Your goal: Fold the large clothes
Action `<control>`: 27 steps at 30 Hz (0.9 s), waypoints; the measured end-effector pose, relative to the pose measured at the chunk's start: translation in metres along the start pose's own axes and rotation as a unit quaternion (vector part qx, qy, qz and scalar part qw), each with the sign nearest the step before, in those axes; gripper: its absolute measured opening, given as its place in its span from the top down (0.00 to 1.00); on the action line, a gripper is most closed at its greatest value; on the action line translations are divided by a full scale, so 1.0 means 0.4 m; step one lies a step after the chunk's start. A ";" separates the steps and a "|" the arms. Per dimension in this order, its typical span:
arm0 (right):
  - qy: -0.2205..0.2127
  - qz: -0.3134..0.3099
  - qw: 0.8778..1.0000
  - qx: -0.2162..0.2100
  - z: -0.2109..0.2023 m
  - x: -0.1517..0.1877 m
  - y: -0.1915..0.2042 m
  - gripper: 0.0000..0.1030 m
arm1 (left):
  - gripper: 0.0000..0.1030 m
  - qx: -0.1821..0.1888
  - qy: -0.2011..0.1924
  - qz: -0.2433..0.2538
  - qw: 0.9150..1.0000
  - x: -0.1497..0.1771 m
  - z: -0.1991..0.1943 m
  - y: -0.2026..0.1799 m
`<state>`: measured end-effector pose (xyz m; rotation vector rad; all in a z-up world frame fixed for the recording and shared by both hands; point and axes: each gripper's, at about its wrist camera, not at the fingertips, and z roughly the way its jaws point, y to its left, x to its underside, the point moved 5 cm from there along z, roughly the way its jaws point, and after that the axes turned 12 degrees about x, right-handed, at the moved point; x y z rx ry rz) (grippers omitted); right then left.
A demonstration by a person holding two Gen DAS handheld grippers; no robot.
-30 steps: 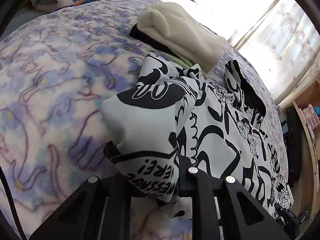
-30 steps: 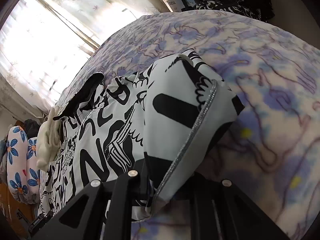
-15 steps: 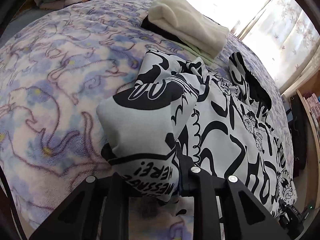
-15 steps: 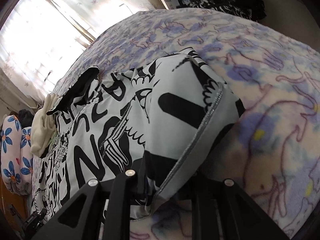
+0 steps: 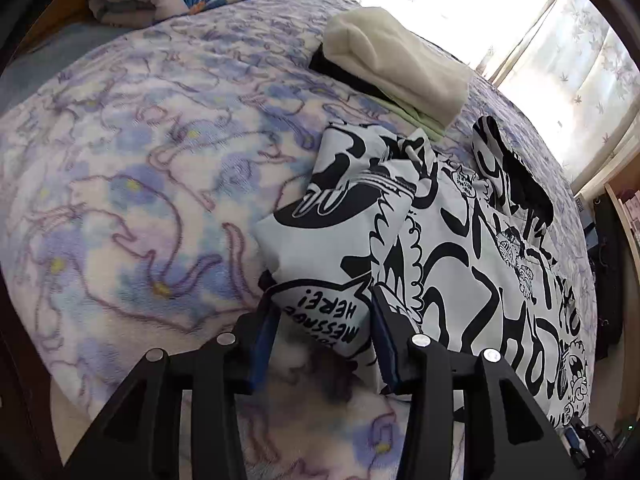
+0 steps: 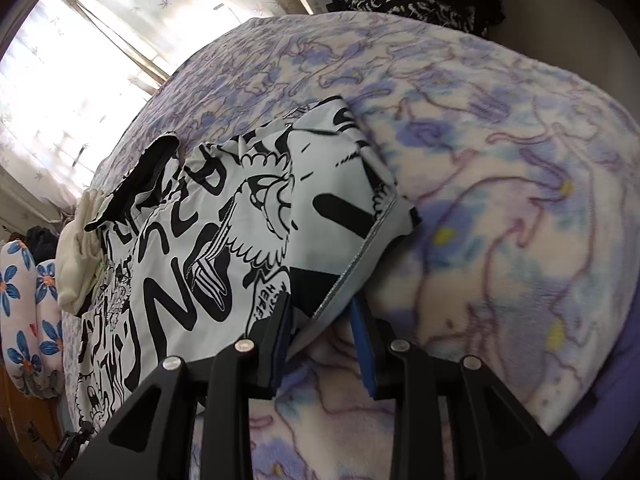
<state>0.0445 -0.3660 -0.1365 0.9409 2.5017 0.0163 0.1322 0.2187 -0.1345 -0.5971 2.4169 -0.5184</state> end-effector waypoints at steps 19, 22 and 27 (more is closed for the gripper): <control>-0.134 -0.101 0.986 0.006 -0.079 -0.116 0.203 0.71 | 0.58 0.022 -0.044 0.195 0.980 -0.132 0.053 -0.269; -0.121 -0.120 0.985 -0.015 -0.043 -0.148 0.277 0.71 | 0.58 0.017 -0.008 0.197 0.980 -0.158 0.148 -0.277; -0.101 -0.145 0.984 -0.039 0.012 -0.205 0.387 0.71 | 0.58 0.023 0.032 0.181 0.983 -0.221 0.259 -0.290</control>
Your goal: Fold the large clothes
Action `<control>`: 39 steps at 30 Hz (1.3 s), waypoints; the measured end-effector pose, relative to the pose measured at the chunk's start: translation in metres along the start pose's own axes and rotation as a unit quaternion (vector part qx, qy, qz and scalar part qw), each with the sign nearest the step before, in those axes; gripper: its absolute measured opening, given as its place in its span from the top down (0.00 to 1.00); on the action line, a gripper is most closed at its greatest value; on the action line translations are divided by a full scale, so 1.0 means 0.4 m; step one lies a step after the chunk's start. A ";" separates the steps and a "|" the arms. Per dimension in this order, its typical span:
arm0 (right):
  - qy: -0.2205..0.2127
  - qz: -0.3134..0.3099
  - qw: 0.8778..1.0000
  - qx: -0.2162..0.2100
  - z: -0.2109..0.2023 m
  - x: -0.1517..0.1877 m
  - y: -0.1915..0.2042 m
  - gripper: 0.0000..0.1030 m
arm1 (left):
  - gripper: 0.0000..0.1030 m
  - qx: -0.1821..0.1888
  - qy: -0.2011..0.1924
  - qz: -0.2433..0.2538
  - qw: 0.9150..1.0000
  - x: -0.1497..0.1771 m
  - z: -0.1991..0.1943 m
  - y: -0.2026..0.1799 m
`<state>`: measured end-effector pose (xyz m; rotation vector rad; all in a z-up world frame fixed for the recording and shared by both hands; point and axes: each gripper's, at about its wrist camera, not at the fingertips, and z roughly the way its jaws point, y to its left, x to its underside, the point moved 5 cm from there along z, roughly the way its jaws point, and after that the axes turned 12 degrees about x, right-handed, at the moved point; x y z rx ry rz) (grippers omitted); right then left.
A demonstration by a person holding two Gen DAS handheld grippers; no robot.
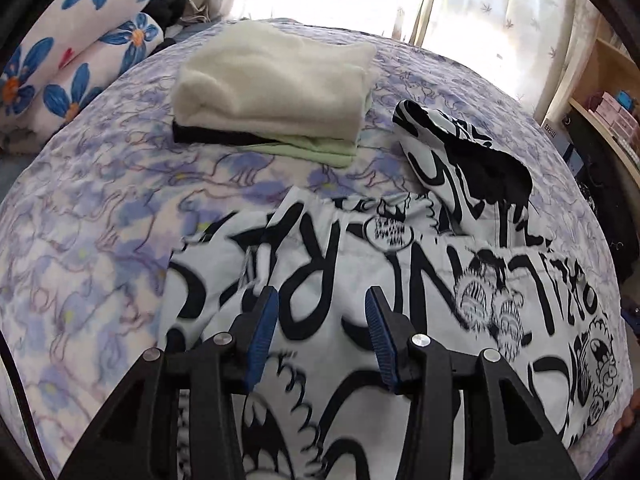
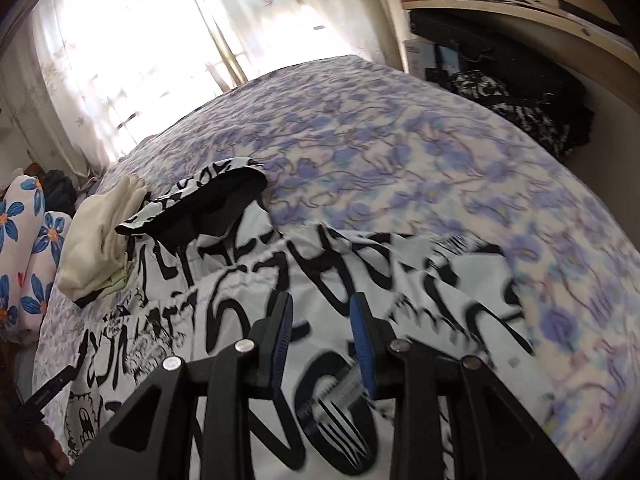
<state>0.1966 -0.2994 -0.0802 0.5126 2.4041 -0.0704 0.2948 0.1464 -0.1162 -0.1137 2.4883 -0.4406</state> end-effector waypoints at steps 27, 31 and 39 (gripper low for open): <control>0.031 -0.112 0.990 -0.073 0.421 -0.444 0.490 0.71 | 0.58 0.010 0.034 0.143 0.989 -0.503 0.474 -0.389; 0.061 -0.112 0.989 -0.073 0.508 -0.437 0.530 0.71 | 0.58 0.004 0.059 0.137 0.989 -0.486 0.548 -0.385; 0.102 -0.167 0.979 -0.057 0.556 -0.360 0.538 0.71 | 0.58 0.023 0.090 0.143 0.985 -0.412 0.576 -0.371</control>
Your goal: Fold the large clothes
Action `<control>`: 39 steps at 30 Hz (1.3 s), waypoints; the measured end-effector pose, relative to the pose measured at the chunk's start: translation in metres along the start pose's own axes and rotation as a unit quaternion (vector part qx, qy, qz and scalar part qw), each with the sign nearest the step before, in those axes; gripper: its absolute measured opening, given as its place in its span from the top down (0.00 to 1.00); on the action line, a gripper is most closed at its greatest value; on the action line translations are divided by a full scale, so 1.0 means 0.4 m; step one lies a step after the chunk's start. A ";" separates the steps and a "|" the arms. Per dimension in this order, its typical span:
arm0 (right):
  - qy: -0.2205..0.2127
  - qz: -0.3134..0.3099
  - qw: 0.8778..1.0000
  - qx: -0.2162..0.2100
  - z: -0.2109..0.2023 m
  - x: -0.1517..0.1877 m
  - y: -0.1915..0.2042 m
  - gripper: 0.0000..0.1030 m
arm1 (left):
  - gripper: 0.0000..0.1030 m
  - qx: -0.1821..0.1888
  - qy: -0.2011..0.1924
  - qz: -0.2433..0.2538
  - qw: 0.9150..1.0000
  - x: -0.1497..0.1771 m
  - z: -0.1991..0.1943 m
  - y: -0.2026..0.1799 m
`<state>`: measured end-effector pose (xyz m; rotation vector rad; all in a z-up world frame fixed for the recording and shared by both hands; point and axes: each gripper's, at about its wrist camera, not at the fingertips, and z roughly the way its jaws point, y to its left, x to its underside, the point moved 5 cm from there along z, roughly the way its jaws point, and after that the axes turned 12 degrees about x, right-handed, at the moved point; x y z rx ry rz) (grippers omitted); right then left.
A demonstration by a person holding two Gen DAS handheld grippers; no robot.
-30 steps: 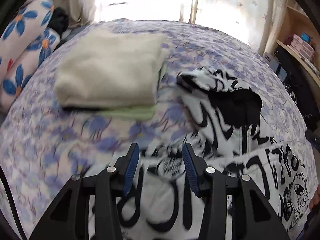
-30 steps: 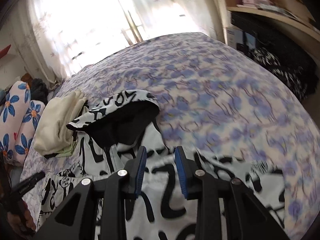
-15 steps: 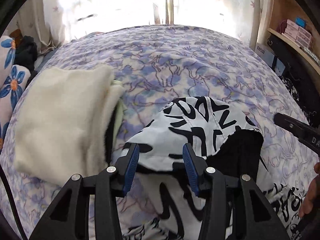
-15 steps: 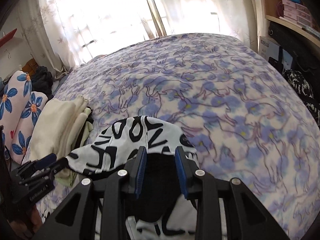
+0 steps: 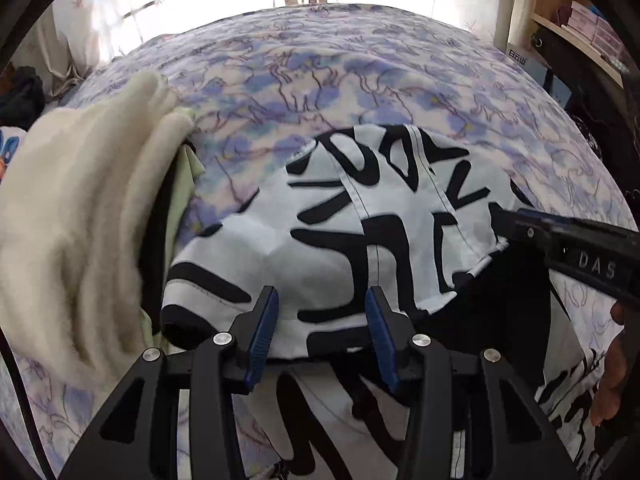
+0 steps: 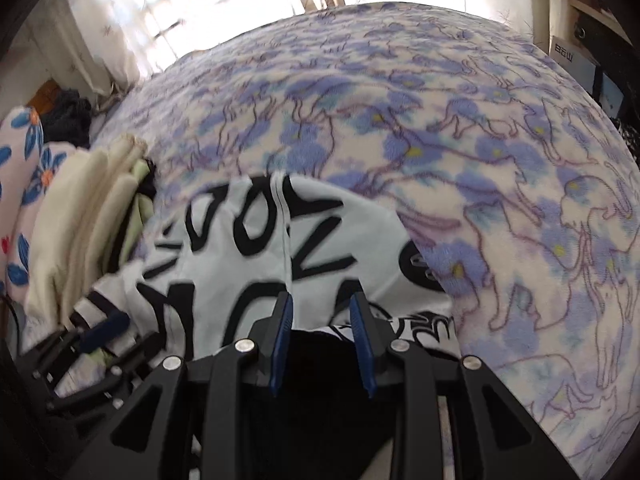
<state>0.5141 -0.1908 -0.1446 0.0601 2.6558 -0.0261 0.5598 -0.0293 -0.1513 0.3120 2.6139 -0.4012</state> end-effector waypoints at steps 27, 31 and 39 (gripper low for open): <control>0.019 0.052 0.998 -0.041 -0.067 0.028 -0.139 0.60 | 0.52 0.087 0.034 -0.034 0.995 0.021 -0.101 0.062; 0.036 0.048 0.998 -0.020 -0.020 0.011 -0.172 0.60 | 0.52 0.088 0.060 -0.048 0.993 0.052 -0.045 0.080; 0.068 0.024 0.997 -0.035 0.090 -0.013 -0.163 0.60 | 0.52 0.083 0.069 -0.054 0.993 0.063 0.033 0.085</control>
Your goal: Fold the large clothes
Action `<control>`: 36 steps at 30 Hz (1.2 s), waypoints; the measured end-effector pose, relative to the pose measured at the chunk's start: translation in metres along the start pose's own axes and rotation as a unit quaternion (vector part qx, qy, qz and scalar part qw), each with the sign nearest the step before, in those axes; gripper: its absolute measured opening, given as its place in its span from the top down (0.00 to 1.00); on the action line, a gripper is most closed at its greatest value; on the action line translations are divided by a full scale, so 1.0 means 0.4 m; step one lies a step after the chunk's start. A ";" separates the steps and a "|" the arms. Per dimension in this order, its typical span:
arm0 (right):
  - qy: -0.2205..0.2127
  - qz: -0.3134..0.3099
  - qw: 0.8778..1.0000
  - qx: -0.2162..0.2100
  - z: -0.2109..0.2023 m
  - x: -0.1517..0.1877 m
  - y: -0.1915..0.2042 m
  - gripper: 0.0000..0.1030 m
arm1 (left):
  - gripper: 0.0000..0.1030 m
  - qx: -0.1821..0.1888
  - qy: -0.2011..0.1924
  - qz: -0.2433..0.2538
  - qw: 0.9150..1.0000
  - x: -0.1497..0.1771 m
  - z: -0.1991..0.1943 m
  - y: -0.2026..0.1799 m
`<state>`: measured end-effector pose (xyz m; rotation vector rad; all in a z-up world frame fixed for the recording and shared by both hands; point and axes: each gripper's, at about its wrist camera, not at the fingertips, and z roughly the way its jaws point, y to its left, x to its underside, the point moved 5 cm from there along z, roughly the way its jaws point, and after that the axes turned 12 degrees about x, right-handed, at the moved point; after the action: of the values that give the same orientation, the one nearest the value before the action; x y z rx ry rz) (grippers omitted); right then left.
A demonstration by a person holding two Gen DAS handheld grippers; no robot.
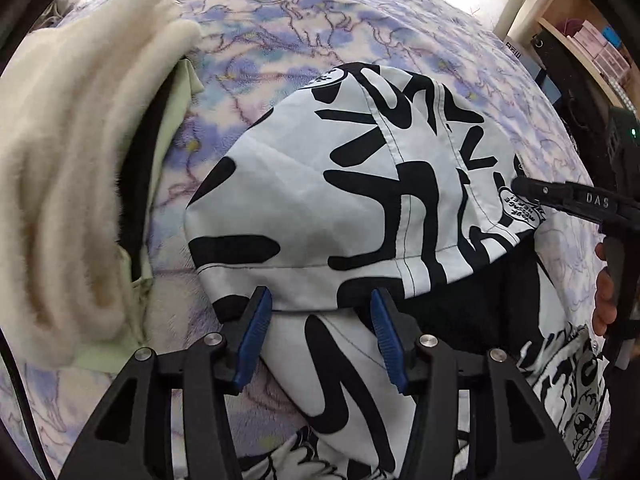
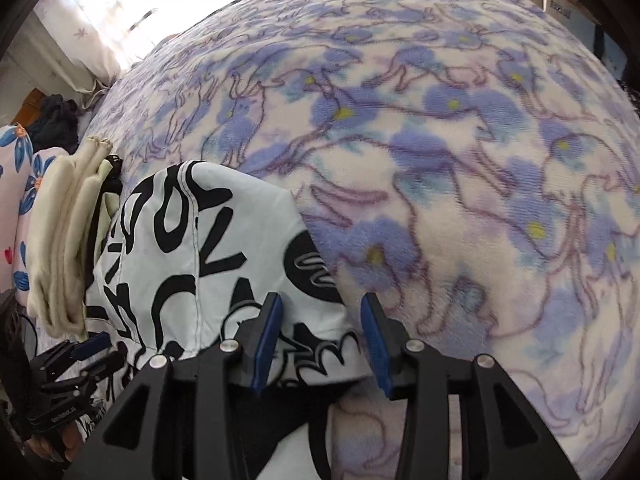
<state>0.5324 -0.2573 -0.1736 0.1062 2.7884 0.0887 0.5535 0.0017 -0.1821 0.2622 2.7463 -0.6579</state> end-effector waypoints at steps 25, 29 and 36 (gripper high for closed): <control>-0.230 -0.173 0.948 -0.135 -0.355 0.192 0.218 0.96 | 0.45 0.032 -0.031 -0.042 0.998 0.054 -0.020 -0.006; -0.267 -0.248 0.921 -0.137 -0.456 0.345 0.261 0.96 | 0.45 0.055 -0.038 -0.039 0.997 0.139 -0.106 -0.005; -0.287 -0.341 0.891 -0.089 -0.518 0.630 0.243 0.95 | 0.45 0.101 -0.044 -0.044 0.993 0.352 -0.243 -0.002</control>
<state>0.2310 -0.1494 -0.0578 -0.7630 2.0654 0.1113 0.3974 0.0611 -0.1463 0.1524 2.6216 -0.9507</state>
